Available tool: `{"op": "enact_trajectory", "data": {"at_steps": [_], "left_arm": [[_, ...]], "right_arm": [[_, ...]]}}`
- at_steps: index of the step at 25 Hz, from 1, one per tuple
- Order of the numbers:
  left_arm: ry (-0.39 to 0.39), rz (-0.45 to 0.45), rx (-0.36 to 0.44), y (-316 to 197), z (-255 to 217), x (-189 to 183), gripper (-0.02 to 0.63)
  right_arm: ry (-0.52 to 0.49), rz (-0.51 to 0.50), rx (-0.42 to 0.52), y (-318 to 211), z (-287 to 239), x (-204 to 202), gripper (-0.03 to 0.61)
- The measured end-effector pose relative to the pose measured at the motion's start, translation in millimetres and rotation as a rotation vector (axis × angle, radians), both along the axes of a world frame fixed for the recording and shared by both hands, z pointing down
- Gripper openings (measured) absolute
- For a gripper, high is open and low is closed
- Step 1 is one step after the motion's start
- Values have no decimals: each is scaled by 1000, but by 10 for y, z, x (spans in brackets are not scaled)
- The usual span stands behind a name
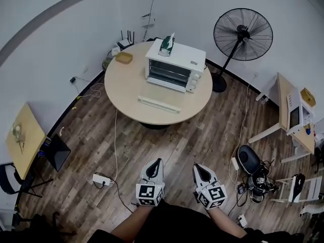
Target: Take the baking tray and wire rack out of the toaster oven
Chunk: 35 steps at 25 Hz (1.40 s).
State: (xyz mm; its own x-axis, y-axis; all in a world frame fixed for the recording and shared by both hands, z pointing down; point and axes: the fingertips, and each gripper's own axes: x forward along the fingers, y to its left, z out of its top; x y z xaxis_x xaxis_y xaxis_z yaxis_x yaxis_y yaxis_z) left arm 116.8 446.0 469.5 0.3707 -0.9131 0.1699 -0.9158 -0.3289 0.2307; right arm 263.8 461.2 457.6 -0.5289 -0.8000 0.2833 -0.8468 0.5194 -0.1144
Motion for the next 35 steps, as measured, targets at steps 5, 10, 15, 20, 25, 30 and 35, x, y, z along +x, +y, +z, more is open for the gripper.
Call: {"op": "enact_trajectory", "data": {"at_steps": [5,10,15,20,25,30,35], "left_arm": [[11,-6,-10,-500,-38,-406,19],[15,-19,-14,-869,-9,-755,18],[15,-20,-21,-1130,20,-959,18],[16,-38,-35,-1241,86,-1100,18],[17,-54,-52,-1286,138,-1124,18],[17,-85,-69,-1424,182,-1164,18],[-18,-109,-70,-1824,177,-1171,18]], "right_arm": [[38,35,-18,-532,-11,-207,0],[52,48,-3,-938,-78,-441,0],[61,52,-10,-1195,-79,-627,0],[102,42,-17,-1331,-20,-759,0],[121,56,-27,-1497,31,-723,0],[65,31,-26,-1736,72,-806,0],[32,11,-12,-2230,101,-809,0]]}}
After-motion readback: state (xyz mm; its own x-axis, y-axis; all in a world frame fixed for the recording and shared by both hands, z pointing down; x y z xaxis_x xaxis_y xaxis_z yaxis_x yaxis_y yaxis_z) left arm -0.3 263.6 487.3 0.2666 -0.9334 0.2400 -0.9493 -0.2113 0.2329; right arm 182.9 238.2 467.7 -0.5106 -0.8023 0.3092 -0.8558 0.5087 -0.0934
